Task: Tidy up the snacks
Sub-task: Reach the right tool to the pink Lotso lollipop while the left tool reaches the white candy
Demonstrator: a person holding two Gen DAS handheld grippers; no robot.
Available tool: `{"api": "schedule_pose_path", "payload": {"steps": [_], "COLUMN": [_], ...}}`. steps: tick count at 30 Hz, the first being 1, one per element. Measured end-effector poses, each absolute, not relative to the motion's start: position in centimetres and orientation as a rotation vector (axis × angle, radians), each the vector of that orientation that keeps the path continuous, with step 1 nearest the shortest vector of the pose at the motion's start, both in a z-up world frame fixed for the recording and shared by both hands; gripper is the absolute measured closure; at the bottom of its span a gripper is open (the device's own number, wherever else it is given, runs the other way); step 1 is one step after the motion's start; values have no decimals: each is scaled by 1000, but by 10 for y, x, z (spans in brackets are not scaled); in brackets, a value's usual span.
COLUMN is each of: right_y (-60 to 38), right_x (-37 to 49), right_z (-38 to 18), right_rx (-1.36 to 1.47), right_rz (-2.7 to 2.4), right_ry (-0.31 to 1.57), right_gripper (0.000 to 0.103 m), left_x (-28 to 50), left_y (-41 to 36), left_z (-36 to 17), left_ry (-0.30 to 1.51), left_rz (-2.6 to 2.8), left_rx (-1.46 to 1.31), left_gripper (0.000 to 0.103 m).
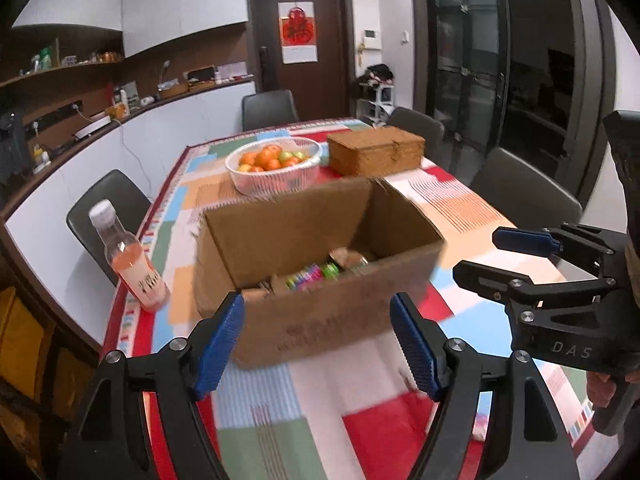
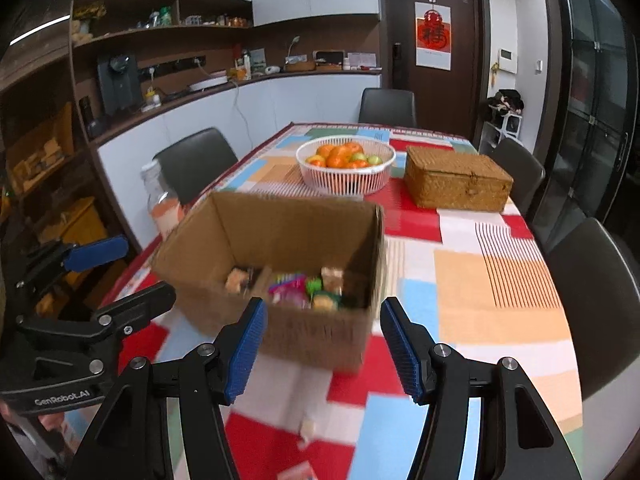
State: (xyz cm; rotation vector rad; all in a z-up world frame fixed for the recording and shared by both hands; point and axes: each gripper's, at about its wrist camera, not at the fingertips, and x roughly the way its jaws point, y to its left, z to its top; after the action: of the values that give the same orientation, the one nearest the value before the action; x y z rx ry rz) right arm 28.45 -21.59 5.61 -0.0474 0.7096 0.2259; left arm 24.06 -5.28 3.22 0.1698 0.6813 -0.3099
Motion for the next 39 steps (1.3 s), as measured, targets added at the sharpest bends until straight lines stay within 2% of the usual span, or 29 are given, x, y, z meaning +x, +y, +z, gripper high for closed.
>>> {"api": "schedule_pose_path", "payload": {"steps": [13, 26, 39], "right_y": [-235, -229, -229], "right_x": [214, 197, 204], "right_z": [-12, -82, -109], "right_rx": [-53, -138, -176], "right_rz": [242, 271, 278], "right_ry": [902, 1129, 1173], "right_gripper": [43, 44, 52], "left_x": [187, 178, 186], "left_y": [-75, -75, -80], "left_z": [-34, -87, -108], "left_ry": [834, 1008, 1070], "left_rz": [-355, -363, -371], "left_rx": [252, 250, 244], "left_gripper": [28, 28, 28]}}
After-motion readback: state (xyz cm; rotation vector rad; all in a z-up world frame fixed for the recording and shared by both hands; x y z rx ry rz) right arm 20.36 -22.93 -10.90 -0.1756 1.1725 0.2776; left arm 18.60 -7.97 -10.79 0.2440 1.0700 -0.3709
